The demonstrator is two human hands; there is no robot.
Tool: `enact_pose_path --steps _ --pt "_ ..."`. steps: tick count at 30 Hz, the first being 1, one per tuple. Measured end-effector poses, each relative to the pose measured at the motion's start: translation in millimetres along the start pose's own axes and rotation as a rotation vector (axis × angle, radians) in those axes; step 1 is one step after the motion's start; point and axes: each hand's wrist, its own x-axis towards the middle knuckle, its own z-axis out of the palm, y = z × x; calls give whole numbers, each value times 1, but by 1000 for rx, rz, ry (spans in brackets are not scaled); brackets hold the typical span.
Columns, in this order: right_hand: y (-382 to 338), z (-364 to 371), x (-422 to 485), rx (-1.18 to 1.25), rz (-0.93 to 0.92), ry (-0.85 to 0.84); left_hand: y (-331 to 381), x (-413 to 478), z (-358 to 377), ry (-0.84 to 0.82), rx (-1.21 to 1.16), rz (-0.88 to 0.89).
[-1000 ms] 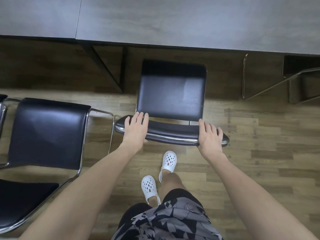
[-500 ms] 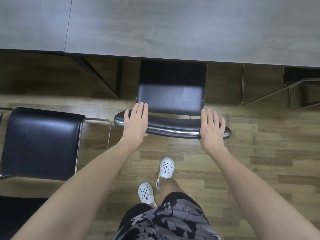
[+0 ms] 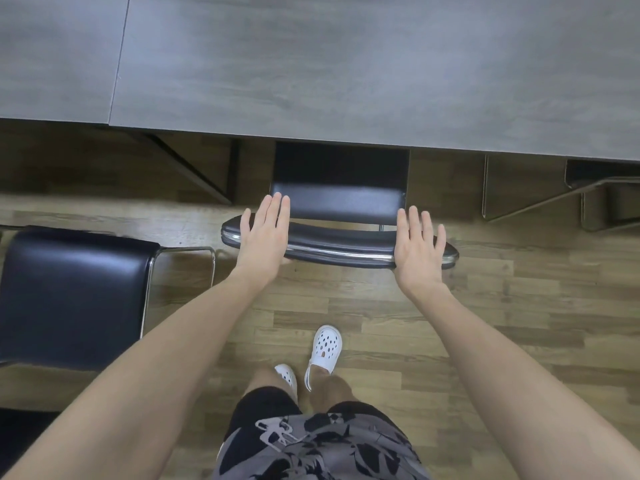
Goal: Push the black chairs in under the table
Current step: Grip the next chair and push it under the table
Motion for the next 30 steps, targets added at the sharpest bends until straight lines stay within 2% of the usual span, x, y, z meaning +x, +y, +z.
enact_pose_path --steps 10,16,30 --pt "4 -17 41 7 6 30 -2 40 -15 37 49 -19" --pt "7 -28 64 15 34 82 -2 65 -27 41 20 -5" --pt "16 -52 114 51 20 92 -3 115 -46 84 -11 -9"
